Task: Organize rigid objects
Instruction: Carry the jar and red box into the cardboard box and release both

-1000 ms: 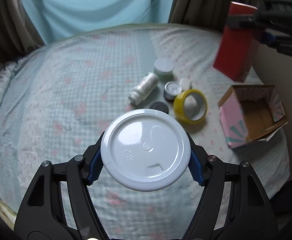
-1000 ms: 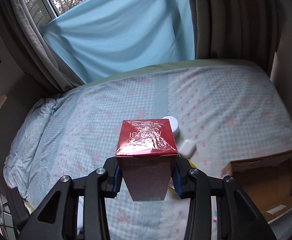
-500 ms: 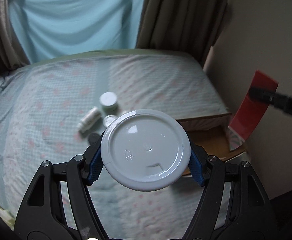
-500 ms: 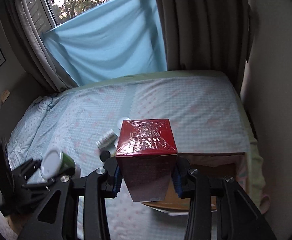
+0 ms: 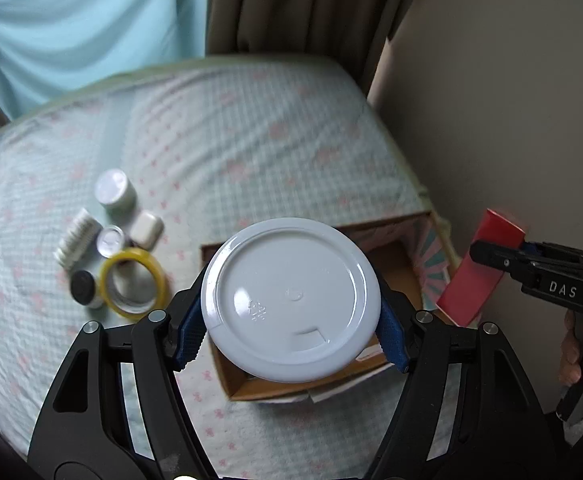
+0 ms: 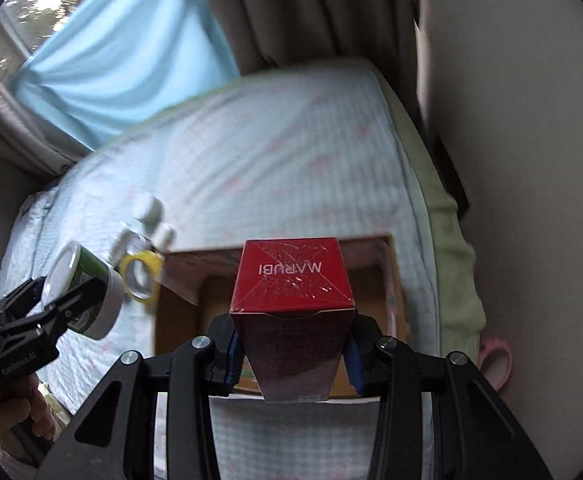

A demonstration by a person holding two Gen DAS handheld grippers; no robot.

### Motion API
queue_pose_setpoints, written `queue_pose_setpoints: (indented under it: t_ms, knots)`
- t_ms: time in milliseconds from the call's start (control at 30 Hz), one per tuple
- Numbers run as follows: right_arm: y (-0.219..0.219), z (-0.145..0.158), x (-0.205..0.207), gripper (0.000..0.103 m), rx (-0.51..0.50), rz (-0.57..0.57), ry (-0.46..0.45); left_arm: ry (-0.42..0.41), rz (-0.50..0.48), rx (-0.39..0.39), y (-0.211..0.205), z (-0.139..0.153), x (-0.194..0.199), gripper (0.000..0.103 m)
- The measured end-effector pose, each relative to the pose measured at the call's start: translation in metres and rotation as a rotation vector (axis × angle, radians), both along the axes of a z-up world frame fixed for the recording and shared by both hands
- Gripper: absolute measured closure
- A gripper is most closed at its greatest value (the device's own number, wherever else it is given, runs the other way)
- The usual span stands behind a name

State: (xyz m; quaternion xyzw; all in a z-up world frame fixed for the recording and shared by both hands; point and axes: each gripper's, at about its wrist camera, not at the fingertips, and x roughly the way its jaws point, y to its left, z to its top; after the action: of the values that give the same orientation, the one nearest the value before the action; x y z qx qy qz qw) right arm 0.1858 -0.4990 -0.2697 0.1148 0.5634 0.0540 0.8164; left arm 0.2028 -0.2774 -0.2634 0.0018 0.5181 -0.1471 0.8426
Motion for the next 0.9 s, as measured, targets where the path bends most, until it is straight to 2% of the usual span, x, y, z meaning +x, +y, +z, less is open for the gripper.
queue_pose_setpoints:
  t_ms: [200,367,467,600,700,733,767,800,867,900]
  knots:
    - [-0.01,-0.061,0.009,0.065,0.02,-0.009,0.096,0.09,-0.004,0.064,-0.011,-0.063,0.015,0.035]
    - [-0.008,-0.103,0.022,0.065,0.088,-0.02,0.186,0.158,-0.02,0.126,-0.016,-0.106,0.02,0.035]
    - [-0.005,-0.117,0.027,0.065,0.145,-0.032,0.24,0.182,-0.05,0.156,-0.022,-0.122,0.019,0.035]
    - [-0.006,-0.128,0.034,0.065,0.201,-0.076,0.304,0.187,-0.088,0.184,-0.029,-0.129,0.019,0.035]
    - [-0.006,-0.136,0.039,0.063,0.2,-0.111,0.364,0.212,-0.118,0.203,-0.034,-0.134,0.024,0.035]
    - [-0.005,-0.14,0.043,0.062,0.178,-0.116,0.391,0.218,-0.129,0.218,-0.037,-0.135,0.025,0.03]
    - [-0.005,-0.144,0.045,0.057,0.167,-0.125,0.411,0.211,-0.143,0.236,-0.041,-0.134,0.025,0.019]
    - [-0.007,-0.146,0.046,0.037,0.169,-0.15,0.419,0.199,-0.155,0.249,-0.045,-0.131,0.025,0.001]
    - [-0.011,-0.146,0.043,0.0,0.176,-0.198,0.43,0.177,-0.177,0.253,-0.05,-0.124,0.023,0.0]
    - [-0.014,-0.145,0.042,0.0,0.2,-0.207,0.432,0.172,-0.179,0.258,-0.051,-0.122,0.023,0.0]
